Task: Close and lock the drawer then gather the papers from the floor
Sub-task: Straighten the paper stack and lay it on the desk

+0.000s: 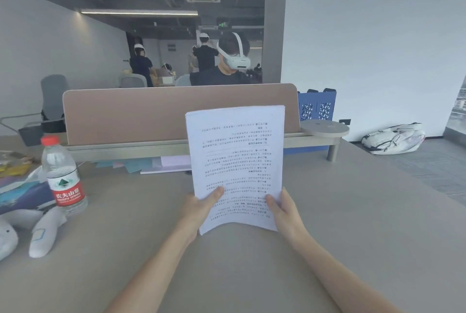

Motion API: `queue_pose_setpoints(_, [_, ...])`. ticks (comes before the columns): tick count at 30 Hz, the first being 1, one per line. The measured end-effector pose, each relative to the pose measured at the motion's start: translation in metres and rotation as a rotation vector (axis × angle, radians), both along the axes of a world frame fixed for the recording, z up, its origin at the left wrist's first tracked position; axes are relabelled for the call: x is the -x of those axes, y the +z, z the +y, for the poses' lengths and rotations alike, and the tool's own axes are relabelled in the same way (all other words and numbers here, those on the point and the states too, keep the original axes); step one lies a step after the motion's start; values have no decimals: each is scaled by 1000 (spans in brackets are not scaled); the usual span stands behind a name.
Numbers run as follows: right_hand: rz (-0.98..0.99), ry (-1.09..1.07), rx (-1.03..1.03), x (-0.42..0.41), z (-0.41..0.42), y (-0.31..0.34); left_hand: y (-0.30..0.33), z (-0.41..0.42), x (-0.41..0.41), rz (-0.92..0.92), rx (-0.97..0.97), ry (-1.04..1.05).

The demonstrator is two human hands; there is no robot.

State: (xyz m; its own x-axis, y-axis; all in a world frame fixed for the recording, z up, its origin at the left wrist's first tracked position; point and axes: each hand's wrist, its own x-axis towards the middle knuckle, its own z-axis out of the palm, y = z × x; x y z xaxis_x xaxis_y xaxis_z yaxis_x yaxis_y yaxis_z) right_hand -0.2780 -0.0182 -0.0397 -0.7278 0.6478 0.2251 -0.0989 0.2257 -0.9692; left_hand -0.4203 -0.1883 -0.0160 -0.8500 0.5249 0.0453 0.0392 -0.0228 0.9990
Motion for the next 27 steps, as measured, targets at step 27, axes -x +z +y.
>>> queue_pose_setpoints(27, [-162,-198,341,-55,95,43,15,70,-70,-310,80,-286])
